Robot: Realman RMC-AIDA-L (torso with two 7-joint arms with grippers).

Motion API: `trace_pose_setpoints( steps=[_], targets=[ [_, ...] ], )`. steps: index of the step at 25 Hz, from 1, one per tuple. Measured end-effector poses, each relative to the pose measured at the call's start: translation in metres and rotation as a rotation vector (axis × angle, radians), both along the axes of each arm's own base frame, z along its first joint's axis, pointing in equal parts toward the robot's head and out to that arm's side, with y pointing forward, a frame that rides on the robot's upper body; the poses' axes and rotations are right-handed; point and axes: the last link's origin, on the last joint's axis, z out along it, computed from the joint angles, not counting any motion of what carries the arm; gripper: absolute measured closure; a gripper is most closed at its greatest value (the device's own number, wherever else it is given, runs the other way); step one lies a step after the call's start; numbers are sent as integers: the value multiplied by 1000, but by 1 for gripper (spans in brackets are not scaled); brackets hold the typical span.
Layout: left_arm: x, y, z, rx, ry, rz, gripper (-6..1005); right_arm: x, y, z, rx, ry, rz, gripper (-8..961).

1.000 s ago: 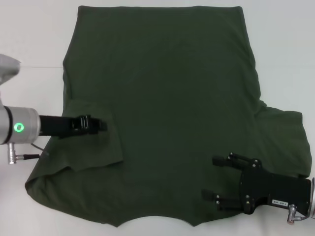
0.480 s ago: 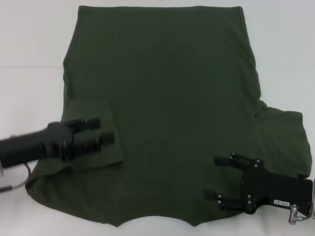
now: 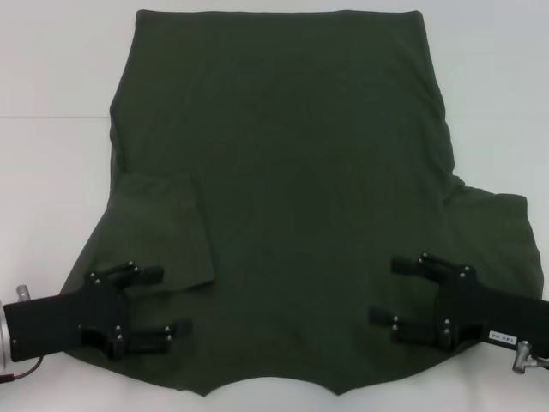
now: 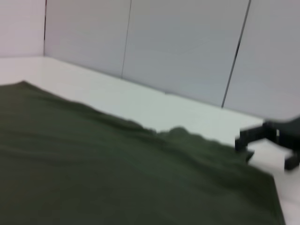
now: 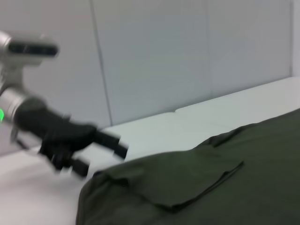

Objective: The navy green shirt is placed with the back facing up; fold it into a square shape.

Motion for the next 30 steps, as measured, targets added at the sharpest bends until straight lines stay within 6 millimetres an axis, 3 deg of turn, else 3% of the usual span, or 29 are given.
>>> trace_pose_setpoints(
  steps=[5, 13, 18, 23, 30],
  targets=[
    [-3, -1, 0, -16, 23, -3, 52, 0, 10, 25, -56, 121, -186, 27],
    [1, -1, 3, -30, 23, -33, 52, 14, 34, 111, -285, 169, -798, 28],
    [5, -3, 4, -31, 25, -85, 52, 20, 36, 150, -291, 136, -1088, 29],
    [10, -1, 3, -37, 22, -117, 52, 28, 42, 159, -260, -1, -1261, 32],
    [10, -2, 4, -44, 20, -124, 52, 30, 59, 150, -206, -80, -1332, 37]
  ],
)
